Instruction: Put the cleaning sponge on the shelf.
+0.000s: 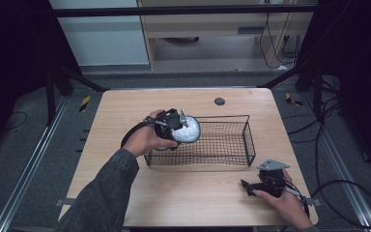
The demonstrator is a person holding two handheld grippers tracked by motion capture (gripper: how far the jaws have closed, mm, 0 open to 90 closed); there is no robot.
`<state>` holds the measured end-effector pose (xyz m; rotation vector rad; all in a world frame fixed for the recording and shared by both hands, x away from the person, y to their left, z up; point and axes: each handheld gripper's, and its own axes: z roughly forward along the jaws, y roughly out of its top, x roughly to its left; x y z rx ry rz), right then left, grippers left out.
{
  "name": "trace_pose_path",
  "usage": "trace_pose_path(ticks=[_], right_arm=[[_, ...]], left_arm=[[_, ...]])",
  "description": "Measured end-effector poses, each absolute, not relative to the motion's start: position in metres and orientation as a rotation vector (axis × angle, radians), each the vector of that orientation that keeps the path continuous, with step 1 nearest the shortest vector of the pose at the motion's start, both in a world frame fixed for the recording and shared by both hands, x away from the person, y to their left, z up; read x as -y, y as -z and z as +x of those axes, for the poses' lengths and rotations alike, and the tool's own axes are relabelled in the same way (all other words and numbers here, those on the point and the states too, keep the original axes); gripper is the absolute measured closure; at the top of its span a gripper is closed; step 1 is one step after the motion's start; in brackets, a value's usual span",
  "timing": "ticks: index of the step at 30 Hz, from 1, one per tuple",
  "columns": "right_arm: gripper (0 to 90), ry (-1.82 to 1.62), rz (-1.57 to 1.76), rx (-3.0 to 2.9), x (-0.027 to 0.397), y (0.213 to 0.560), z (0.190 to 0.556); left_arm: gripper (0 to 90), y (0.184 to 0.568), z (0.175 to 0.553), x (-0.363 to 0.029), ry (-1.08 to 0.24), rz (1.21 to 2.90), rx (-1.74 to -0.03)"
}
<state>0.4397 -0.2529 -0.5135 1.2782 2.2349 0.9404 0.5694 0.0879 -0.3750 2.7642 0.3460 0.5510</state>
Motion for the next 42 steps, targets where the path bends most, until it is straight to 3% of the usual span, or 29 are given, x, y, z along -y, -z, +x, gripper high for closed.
trace_pose_path(ticks=[14,25,42], right_arm=[[0.4,-0.943,1.277,-2.234,0.253,0.514,0.440],[0.4,-0.944,1.280,-2.233,0.253,0.514,0.440],[0.4,-0.944,1.279,-2.233,0.252,0.514,0.440]], left_arm=[[15.4,0.383,0.573,-0.089,-0.530,2.778,-0.365],[3.2,0.387,0.574,-0.097,-0.439,2.723,-0.468],[6.9,0.373,0.562,-0.102,-0.451,2.641,-0.475]])
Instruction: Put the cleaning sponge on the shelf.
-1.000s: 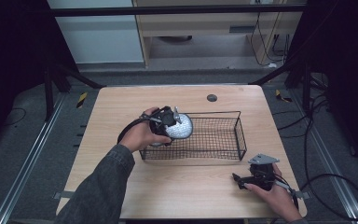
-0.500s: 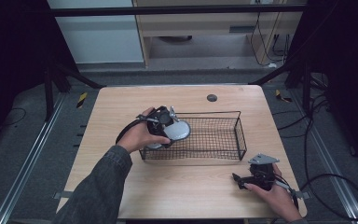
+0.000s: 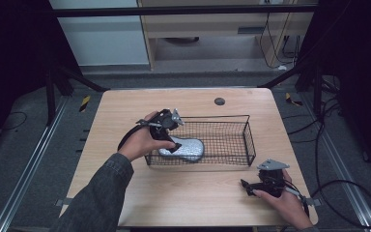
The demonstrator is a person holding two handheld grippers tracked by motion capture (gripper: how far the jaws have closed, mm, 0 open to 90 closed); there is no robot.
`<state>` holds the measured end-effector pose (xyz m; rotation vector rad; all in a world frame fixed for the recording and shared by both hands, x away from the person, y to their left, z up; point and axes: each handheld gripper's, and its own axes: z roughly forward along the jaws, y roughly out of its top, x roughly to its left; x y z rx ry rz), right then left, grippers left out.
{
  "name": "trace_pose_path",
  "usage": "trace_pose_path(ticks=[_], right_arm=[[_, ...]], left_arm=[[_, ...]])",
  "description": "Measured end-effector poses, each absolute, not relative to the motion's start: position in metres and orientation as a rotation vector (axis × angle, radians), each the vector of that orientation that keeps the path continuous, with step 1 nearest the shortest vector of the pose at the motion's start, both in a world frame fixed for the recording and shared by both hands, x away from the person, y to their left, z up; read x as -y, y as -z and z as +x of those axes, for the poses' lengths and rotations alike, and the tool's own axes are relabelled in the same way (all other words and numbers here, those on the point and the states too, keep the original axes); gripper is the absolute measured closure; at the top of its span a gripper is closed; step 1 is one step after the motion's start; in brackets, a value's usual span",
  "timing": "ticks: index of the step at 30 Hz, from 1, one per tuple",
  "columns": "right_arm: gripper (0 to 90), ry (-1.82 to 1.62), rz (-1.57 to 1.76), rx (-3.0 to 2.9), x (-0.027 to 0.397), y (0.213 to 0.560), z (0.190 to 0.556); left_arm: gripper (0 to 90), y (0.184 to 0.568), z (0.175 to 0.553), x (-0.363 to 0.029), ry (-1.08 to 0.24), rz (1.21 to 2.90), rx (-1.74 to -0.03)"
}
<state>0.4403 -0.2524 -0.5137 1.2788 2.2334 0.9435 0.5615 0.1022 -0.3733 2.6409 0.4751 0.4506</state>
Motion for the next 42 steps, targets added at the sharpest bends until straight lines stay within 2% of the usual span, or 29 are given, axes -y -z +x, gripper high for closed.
trace_pose_path(ticks=[9,25,35,42], right_arm=[[0.4,-0.944,1.280,-2.231,0.252,0.514,0.440],[0.5,-0.947,1.283,-2.231,0.252,0.514,0.440],[0.5,-0.946,1.285,-2.229,0.252,0.514,0.440],[0.4,-0.945,1.286,-2.228,0.252,0.514,0.439]], left_arm=[[5.9,0.370,0.550,-0.099,-0.483,2.629,-0.447],[4.1,0.360,0.535,-0.117,-0.486,2.576,-0.527],[4.3,0.350,0.522,-0.149,-0.522,2.528,-0.617],[3.5,0.352,0.516,-0.180,-0.495,2.482,-0.696]])
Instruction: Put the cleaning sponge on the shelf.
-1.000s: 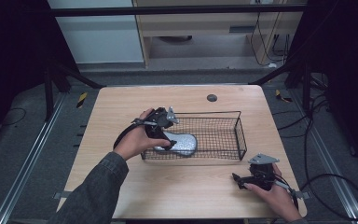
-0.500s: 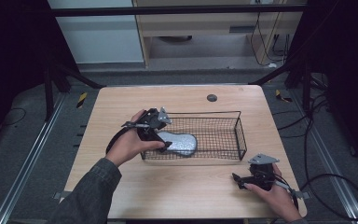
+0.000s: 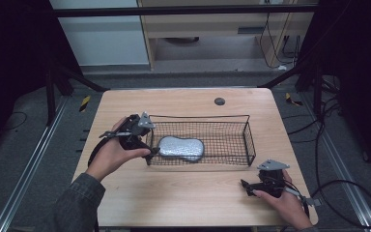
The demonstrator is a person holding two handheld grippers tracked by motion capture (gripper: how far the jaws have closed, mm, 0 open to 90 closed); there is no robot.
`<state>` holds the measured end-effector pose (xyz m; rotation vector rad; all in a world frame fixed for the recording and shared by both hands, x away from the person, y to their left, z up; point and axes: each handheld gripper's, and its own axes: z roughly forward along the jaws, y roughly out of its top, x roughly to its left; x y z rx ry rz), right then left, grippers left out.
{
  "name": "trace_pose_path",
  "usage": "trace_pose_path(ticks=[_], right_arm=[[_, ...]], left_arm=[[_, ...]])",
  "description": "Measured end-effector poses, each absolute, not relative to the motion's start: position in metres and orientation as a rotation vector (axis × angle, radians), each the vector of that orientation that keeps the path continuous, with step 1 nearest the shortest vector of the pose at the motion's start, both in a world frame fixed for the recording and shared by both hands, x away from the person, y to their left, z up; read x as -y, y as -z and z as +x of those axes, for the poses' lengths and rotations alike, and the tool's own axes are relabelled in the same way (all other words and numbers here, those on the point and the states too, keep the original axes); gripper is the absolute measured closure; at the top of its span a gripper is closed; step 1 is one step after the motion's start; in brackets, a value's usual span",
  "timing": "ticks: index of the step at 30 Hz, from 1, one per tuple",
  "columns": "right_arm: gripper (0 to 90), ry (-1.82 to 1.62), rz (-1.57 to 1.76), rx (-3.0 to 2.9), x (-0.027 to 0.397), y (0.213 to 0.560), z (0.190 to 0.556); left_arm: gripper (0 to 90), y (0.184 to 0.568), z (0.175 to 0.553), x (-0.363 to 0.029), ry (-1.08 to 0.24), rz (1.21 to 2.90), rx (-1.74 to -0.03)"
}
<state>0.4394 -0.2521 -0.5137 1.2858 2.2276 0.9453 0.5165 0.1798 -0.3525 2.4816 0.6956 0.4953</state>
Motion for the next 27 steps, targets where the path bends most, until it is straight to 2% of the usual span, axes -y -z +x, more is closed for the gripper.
trace_pose_path(ticks=[15,27], right_arm=[[0.4,-0.942,1.288,-2.225,0.252,0.514,0.438],[0.4,-0.944,1.291,-2.225,0.252,0.514,0.438]], left_arm=[[3.6,0.350,0.496,-0.223,-0.579,2.421,-0.788],[4.6,0.379,0.491,-0.258,-0.575,2.398,-0.897]])
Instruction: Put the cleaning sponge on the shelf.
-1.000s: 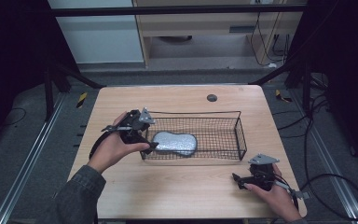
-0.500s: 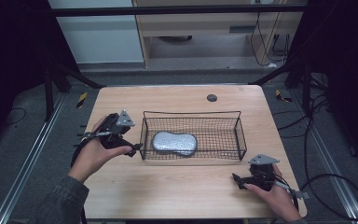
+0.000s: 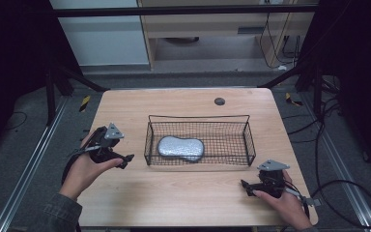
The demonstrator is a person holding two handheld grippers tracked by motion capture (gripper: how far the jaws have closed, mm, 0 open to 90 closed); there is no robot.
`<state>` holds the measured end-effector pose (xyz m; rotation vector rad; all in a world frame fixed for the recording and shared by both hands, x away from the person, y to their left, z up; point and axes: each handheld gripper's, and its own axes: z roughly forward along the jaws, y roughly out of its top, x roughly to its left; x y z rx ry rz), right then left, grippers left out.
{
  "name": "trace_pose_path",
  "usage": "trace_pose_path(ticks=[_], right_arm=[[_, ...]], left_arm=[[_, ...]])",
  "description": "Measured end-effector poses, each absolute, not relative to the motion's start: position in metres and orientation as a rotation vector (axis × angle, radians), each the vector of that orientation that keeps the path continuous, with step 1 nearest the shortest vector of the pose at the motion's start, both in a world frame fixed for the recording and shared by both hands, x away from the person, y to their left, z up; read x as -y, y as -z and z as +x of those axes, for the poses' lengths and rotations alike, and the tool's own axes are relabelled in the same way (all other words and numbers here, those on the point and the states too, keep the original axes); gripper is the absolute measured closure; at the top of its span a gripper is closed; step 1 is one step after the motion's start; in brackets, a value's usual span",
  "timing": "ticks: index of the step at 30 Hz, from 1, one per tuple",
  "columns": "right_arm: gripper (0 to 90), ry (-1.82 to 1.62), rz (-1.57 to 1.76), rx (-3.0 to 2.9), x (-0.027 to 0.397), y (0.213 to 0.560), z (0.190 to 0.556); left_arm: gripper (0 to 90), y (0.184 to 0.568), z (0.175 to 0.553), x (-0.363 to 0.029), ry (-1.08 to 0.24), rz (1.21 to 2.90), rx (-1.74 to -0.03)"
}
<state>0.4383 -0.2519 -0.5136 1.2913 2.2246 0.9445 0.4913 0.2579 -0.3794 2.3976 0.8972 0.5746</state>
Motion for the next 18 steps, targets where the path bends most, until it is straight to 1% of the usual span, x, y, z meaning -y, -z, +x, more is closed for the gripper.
trace_pose_path(ticks=[5,10,15,16,18], right_arm=[[0.4,-0.942,1.289,-2.224,0.252,0.514,0.438],[0.4,-0.943,1.294,-2.221,0.252,0.514,0.438],[0.5,-0.941,1.294,-2.218,0.252,0.514,0.438],[0.4,-0.941,1.293,-2.218,0.252,0.514,0.438],[0.5,-0.941,1.294,-2.218,0.252,0.514,0.438]], left_arm=[[4.7,0.397,0.495,-0.268,-0.572,2.402,-0.929],[4.8,0.418,0.509,-0.282,-0.592,2.373,-0.994],[4.7,0.439,0.523,-0.295,-0.555,2.343,-1.075],[4.7,0.443,0.526,-0.297,-0.521,2.322,-1.093],[4.7,0.451,0.529,-0.299,-0.509,2.318,-1.117]])
